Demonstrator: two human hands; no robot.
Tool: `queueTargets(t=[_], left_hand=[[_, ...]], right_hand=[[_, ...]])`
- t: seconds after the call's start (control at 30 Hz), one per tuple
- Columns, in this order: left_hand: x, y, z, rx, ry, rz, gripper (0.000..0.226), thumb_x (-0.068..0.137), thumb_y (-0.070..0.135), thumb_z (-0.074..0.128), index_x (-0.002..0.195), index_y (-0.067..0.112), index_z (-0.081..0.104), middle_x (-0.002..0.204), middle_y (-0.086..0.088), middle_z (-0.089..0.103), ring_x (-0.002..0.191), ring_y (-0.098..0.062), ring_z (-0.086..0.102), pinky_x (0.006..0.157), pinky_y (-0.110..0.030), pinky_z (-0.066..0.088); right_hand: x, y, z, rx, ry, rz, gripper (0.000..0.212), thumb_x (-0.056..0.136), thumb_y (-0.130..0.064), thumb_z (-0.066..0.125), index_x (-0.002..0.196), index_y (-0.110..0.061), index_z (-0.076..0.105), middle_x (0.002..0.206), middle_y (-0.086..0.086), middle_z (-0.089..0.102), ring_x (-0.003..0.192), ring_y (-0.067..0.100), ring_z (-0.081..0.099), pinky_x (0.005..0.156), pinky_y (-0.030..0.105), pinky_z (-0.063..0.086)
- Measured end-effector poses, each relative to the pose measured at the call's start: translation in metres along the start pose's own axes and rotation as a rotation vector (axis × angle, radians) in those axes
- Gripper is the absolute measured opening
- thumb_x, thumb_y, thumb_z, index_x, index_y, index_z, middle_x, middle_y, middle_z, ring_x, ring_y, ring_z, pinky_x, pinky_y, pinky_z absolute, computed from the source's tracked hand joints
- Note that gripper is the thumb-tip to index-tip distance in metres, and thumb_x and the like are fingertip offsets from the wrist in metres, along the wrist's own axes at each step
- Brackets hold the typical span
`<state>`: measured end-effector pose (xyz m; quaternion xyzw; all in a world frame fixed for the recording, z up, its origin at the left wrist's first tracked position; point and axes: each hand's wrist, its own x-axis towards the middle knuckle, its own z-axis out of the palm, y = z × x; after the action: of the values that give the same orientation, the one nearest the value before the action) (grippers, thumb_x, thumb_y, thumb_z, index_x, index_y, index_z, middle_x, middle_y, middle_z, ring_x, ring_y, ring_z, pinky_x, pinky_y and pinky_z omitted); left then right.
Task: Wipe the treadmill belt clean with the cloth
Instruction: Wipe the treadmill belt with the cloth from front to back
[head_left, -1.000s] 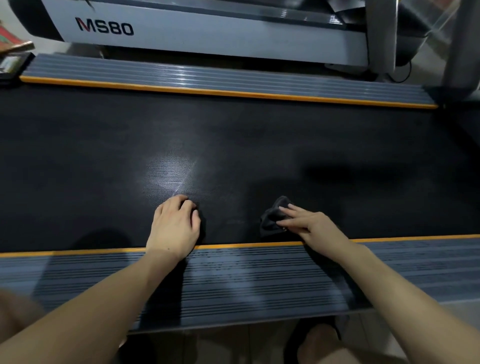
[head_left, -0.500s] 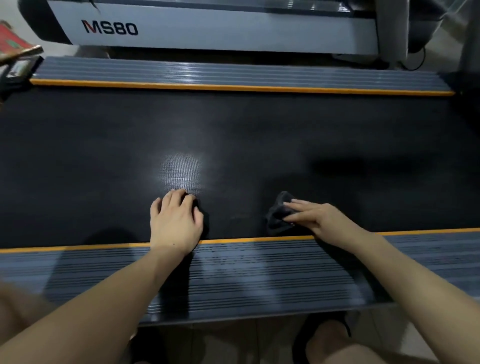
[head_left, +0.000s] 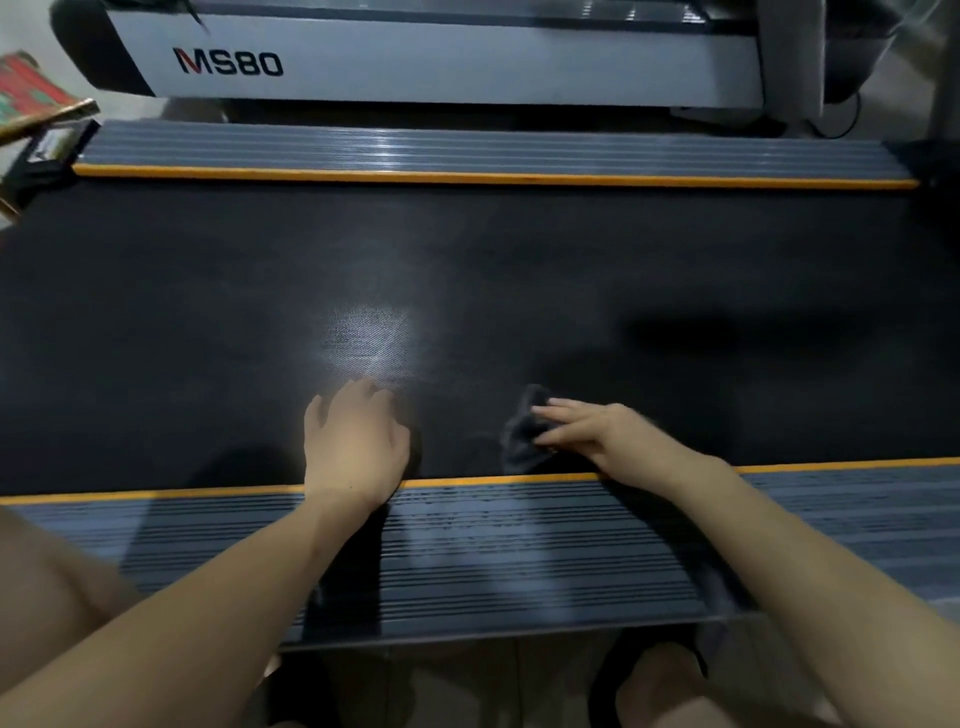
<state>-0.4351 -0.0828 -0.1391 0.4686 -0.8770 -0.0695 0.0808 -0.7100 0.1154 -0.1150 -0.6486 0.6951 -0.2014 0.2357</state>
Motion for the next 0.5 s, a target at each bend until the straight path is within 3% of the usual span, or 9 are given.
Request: queueTargets(t=[0.1,0.23,0.37,0.5], left_hand=[[0.001,0.001,-0.001,0.017,-0.008,0.021,0.038,0.09,0.035,0.05,0.124,0.026,0.063,0.143,0.003,0.054,0.139,-0.015,0.041,0.121,-0.053,0.015],[0.002,0.001,-0.002,0.025,-0.029,0.038,0.038,0.09,0.035,0.049,0.124,0.027,0.062,0.143,0.003,0.053,0.139,-0.016,0.042,0.121,-0.055,0.014],[0.002,0.003,-0.004,0.021,-0.044,0.045,0.04,0.09,0.035,0.046,0.126,0.027,0.061,0.146,0.003,0.051,0.141,-0.016,0.04,0.121,-0.055,0.011],[0.002,0.003,-0.005,-0.001,-0.047,0.048,0.038,0.09,0.035,0.046,0.123,0.028,0.062,0.145,0.004,0.052,0.14,-0.016,0.04,0.121,-0.055,0.011]], right_hand=[[-0.033,0.021,-0.018,-0.012,0.054,0.112,0.037,0.094,-0.008,0.064,0.121,-0.032,0.07,0.144,-0.016,0.05,0.141,-0.004,0.033,0.116,0.037,0.034],[-0.024,0.011,0.001,-0.03,0.048,0.151,0.043,0.094,-0.009,0.062,0.123,-0.04,0.067,0.145,-0.024,0.046,0.143,-0.004,0.029,0.113,0.05,0.036],[0.006,-0.009,0.019,-0.009,0.039,0.087,0.045,0.091,-0.005,0.063,0.121,-0.038,0.069,0.145,-0.023,0.046,0.143,0.0,0.031,0.111,0.053,0.038],[0.05,-0.06,0.051,0.04,-0.014,0.01,0.028,0.094,-0.016,0.064,0.115,-0.032,0.073,0.144,-0.012,0.052,0.143,0.006,0.035,0.114,0.049,0.035]])
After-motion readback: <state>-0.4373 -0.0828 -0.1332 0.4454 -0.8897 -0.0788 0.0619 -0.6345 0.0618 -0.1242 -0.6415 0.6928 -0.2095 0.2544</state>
